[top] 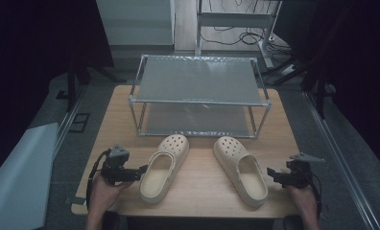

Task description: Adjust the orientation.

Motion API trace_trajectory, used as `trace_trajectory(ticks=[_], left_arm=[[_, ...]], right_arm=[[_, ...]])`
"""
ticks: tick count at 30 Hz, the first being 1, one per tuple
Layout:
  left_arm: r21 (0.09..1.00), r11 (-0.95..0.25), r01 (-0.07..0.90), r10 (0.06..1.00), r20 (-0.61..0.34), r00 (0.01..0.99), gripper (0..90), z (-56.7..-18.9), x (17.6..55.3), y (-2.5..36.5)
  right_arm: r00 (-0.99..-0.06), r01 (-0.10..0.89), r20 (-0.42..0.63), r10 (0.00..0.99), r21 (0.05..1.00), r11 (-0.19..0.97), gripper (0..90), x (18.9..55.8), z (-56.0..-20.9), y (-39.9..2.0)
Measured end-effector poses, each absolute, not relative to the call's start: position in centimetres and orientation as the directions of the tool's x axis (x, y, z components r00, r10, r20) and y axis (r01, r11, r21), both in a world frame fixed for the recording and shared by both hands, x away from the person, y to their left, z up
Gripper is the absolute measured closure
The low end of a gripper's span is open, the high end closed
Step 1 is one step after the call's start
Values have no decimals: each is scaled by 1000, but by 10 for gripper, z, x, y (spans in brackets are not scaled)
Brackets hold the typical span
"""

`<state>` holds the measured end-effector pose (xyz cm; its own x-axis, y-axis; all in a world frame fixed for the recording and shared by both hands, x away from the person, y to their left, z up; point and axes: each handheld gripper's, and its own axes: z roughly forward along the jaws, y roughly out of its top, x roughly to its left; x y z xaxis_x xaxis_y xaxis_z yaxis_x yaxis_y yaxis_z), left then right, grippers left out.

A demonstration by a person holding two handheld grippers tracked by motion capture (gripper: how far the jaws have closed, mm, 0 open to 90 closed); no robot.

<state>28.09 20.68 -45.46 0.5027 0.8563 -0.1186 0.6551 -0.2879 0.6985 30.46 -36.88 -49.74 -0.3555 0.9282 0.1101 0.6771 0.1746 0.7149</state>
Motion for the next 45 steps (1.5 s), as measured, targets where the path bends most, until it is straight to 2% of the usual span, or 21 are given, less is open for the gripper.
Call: trace_trajectory(ticks=[17, 32, 34, 35, 38, 45], left_arm=[[640, -400, 656, 824, -63, 563, 258, -467, 304, 171], [584, -383, 715, 842, -96, 530, 450, -474, 331, 155], [571, -387, 724, 846, -94, 525, 490, -475, 333, 153], [563, -389, 729, 847, -94, 524, 540, -476, 334, 153], [548, -388, 741, 845, -109, 523, 569, -476, 335, 152], [532, -407, 742, 862, -45, 505, 720, -472, 335, 149]], right_arm=[[-361, 682, 110, 926, 708, 182, 99, 305, -499, -367], [-369, 683, 118, 922, 708, 183, 105, 305, -500, -367], [-371, 684, 118, 921, 706, 185, 105, 305, -500, -367], [-371, 684, 118, 921, 706, 185, 105, 305, -500, -367], [-369, 683, 117, 922, 707, 184, 105, 305, -500, -366], [-374, 684, 116, 920, 704, 190, 106, 305, -500, -365]])
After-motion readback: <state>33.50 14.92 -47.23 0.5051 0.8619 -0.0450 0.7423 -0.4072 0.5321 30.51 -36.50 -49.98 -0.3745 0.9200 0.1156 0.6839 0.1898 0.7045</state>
